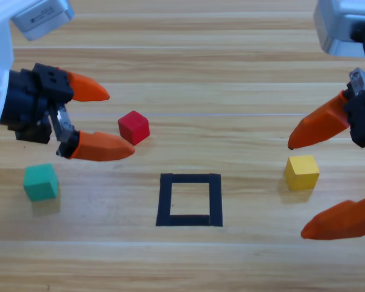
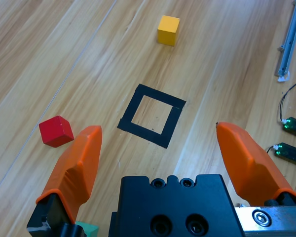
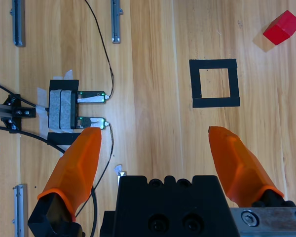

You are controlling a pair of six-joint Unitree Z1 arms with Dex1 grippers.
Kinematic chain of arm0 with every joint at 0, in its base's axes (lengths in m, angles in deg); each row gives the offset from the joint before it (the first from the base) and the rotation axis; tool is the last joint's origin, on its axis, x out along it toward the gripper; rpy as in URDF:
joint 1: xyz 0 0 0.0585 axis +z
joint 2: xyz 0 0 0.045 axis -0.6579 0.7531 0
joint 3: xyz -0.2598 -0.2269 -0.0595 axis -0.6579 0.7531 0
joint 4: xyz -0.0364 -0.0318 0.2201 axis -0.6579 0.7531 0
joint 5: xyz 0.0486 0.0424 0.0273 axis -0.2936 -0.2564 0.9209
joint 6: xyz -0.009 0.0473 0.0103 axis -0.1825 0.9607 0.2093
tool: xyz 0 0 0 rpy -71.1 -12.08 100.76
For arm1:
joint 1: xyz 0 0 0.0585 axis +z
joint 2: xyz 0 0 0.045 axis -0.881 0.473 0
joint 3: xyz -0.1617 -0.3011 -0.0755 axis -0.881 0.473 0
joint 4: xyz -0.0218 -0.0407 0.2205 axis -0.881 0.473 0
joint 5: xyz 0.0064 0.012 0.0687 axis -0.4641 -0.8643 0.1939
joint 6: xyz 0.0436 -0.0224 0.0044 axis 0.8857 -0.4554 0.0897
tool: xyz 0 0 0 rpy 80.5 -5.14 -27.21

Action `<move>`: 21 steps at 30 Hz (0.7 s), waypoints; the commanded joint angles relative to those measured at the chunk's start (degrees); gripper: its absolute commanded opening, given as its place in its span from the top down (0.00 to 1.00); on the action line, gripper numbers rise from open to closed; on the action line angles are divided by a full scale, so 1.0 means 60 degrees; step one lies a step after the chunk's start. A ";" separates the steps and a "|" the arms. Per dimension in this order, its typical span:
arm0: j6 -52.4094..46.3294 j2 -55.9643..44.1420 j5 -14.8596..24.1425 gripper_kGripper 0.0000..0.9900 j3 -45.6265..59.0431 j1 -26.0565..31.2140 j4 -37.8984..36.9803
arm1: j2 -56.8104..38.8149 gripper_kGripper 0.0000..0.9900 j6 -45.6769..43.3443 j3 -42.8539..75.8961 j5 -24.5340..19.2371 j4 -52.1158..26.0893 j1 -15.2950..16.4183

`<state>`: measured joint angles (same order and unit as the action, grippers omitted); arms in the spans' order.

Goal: Stack the blocks in the rectangular block: red at the bottom, yellow in the middle, green on top

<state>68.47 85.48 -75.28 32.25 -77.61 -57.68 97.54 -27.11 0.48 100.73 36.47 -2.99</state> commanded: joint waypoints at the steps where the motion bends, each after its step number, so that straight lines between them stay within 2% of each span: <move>1: -0.0009 -0.0133 0.0162 0.00 -0.0034 -0.0191 0.0047 | 0.0438 0.03 -0.0091 0.0288 0.0165 0.0131 0.0296; 7: -0.0082 -0.0177 0.0308 0.00 -0.0019 -0.0191 0.0033 | 0.0379 0.03 0.0011 0.0362 0.0107 0.0116 0.0296; 10: -0.0200 -0.0192 0.0498 0.00 -0.0019 -0.0191 0.0047 | 0.0350 0.03 0.0612 0.0449 -0.0406 -0.0133 0.0296; 13: -0.0624 -0.0177 0.0997 0.00 -0.0049 -0.0191 0.0033 | 0.0408 0.03 0.1418 0.0625 -0.1050 -0.0616 0.0237; 15: -0.1430 -0.0133 0.1905 0.00 -0.0151 -0.0191 -0.0026 | 0.0526 0.03 0.1989 0.0684 -0.1314 -0.0822 0.0105; 17: -0.2397 -0.0148 0.2593 0.00 -0.0166 -0.0176 -0.0114 | 0.0819 0.03 0.2809 0.0640 -0.2120 -0.0997 0.0032; 19: -0.3554 -0.0119 0.2710 0.00 -0.0283 -0.0162 -0.0129 | 0.1199 0.03 0.3688 0.0596 -0.3130 -0.1129 0.0003; 20: -0.4213 -0.0163 0.3003 0.00 -0.0342 -0.0118 -0.0114 | 0.1448 0.03 0.4391 0.0567 -0.3702 -0.1290 -0.0070; 21: -0.4873 -0.0177 0.3135 0.00 -0.0400 -0.0030 -0.0099 | 0.1785 0.03 0.5182 0.0493 -0.4478 -0.1422 -0.0070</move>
<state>48.48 85.48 -59.46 31.83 -77.71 -57.77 99.14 -6.54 3.35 86.03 31.11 -2.97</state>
